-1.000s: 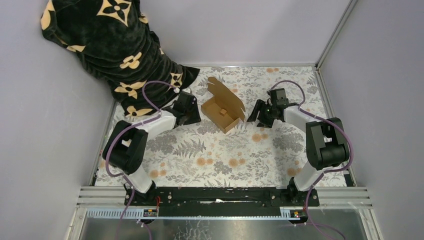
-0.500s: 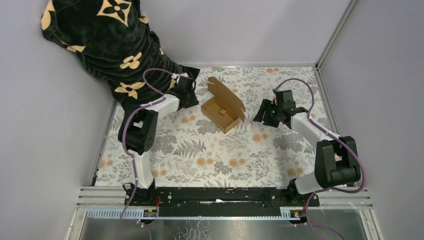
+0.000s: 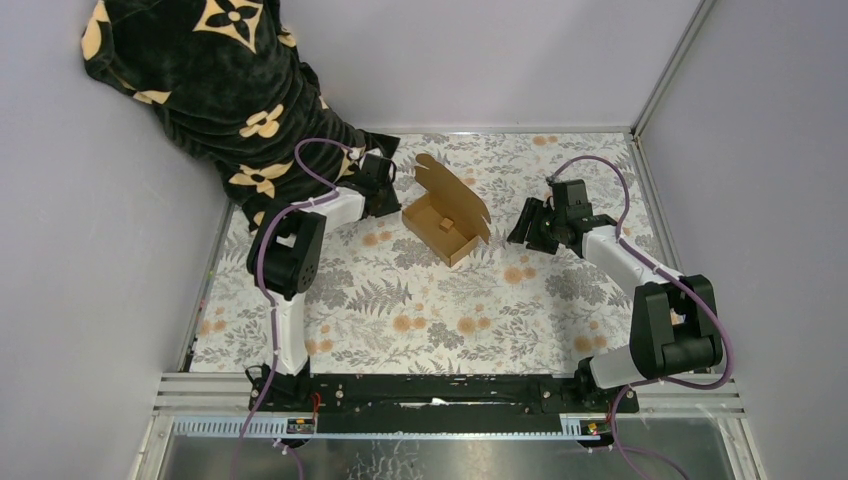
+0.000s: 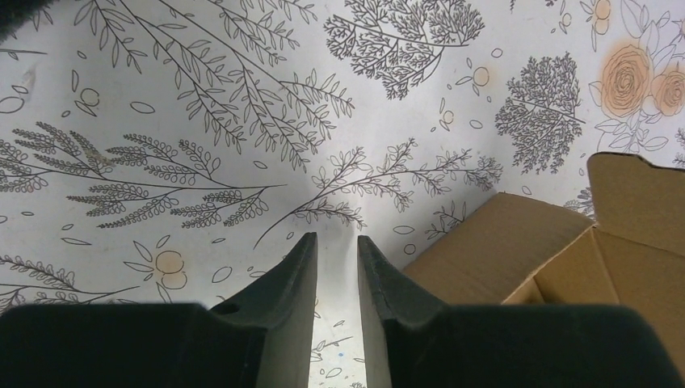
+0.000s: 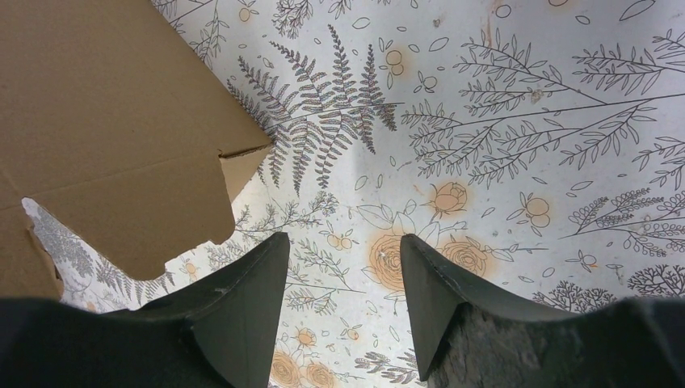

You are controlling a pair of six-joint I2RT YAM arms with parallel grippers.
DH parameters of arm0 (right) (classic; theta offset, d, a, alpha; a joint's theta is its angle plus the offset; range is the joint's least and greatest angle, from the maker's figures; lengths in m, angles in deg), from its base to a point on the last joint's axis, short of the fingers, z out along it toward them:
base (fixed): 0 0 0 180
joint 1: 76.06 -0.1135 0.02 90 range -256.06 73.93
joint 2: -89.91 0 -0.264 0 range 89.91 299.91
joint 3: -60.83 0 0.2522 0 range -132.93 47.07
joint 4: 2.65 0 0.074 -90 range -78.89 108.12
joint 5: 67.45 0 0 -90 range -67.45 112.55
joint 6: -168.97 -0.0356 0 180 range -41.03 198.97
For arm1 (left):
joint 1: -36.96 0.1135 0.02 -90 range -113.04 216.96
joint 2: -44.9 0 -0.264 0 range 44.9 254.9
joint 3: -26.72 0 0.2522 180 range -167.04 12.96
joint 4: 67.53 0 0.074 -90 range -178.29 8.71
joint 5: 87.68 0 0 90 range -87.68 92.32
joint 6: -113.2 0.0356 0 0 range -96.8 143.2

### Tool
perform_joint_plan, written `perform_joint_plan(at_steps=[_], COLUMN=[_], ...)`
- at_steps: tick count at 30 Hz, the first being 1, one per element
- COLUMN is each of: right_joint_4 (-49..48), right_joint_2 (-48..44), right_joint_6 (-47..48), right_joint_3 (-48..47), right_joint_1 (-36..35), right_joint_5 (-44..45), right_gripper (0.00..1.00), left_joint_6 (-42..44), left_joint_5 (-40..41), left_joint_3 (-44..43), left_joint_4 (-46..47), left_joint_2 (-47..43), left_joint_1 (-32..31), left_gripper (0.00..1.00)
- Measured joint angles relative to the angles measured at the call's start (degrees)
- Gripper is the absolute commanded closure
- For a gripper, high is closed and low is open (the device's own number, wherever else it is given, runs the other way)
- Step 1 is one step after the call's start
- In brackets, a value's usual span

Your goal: Fold the paper box

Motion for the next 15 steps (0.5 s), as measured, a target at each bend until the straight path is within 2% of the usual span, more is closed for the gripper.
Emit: perform_joint_plan(at_steps=[15], right_joint_4=[0.0], right_joint_2=[0.0], right_joint_6=[0.0], right_joint_3=[0.0], right_joint_1=[0.0], right_joint_5=[0.0], right_gripper=[0.39], left_joint_6=[1.9], left_joint_5=[-2.8], left_joint_3=[8.3], left_joint_4=[9.8], left_joint_2=[-4.5], left_joint_1=[-0.9], left_gripper=[0.69])
